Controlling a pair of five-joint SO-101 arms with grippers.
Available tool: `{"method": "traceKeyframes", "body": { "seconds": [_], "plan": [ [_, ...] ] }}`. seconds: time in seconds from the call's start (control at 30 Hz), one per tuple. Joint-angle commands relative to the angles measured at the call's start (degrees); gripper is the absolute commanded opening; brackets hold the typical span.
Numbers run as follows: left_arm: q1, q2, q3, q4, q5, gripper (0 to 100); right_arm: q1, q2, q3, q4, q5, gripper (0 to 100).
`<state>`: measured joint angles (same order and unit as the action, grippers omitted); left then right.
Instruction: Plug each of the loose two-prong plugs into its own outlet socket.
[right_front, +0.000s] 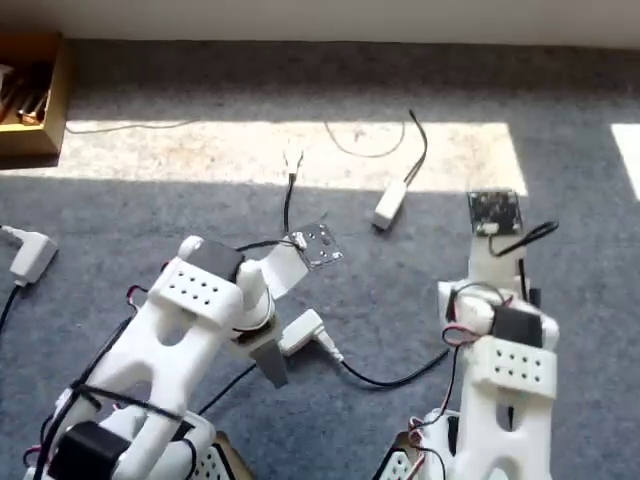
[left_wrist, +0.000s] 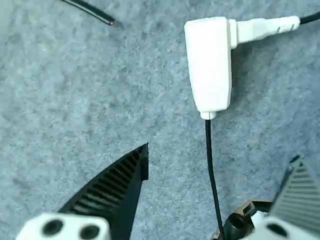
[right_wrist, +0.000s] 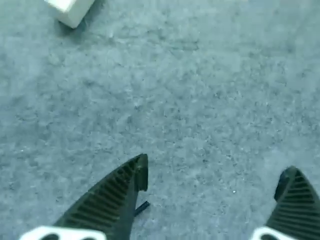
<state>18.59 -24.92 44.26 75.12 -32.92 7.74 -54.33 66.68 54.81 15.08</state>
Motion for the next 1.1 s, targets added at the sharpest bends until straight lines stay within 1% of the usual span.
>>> {"method": "traceKeyframes", "body": {
  "seconds": [0.0, 0.1, 0.2, 0.27, 0.33, 0.47, 0.53, 0.57, 0.6, 0.7, 0.83, 0.93, 1.07],
  "plan": [
    [4.44, 4.00, -2.15, -4.66, 0.88, 40, -0.31, -5.67, 11.56, -6.37, 0.70, 38.2],
    [7.60, 7.96, -3.30, -7.74, 3.16, 40, 0.22, -6.11, 12.79, -7.87, 0.70, 38.2],
    [8.40, 12.44, -3.56, -11.87, 3.60, 38, 0.13, -6.37, 13.23, -8.04, 0.70, 38.2],
    [8.31, 15.60, -3.47, -15.03, 3.34, 33, 0.31, -6.37, 13.58, -8.04, 0.97, 38.2],
    [8.48, 18.07, -3.65, -16.44, 3.34, 26, 0.22, -6.46, 14.55, -9.36, 0.88, 38.2],
    [8.75, 20.97, -3.82, -16.70, 1.67, 13, 0.22, -6.46, 16.92, -13.41, 1.05, 38.2],
    [6.90, 20.97, -3.82, -16.70, 1.32, 4, 0.22, -6.46, 17.10, -13.49, 1.05, 38.2],
    [5.49, 20.97, -4.26, -16.35, 1.32, 1, 0.22, -6.46, 17.19, -13.49, 1.05, 38.2],
    [3.74, 20.97, -5.32, -16.26, 1.23, 0, 0.22, -6.46, 17.19, -13.49, 1.05, 38.2],
    [-2.07, 20.97, -9.10, -13.19, -0.44, 0, 0.13, -6.37, 17.36, -13.58, 1.05, 38.2],
    [-11.12, 20.97, -16.84, -6.59, -1.93, 0, 0.13, -6.20, 17.36, -13.58, 1.05, 38.2],
    [-21.41, 21.23, -26.07, -0.79, -5.71, 0, 0.13, -6.20, 17.45, -13.58, 1.05, 38.2],
    [-38.55, 22.11, -39.34, 3.69, -12.31, 0, 0.04, -6.11, 17.45, -13.58, 1.05, 38.2]
  ]
}}
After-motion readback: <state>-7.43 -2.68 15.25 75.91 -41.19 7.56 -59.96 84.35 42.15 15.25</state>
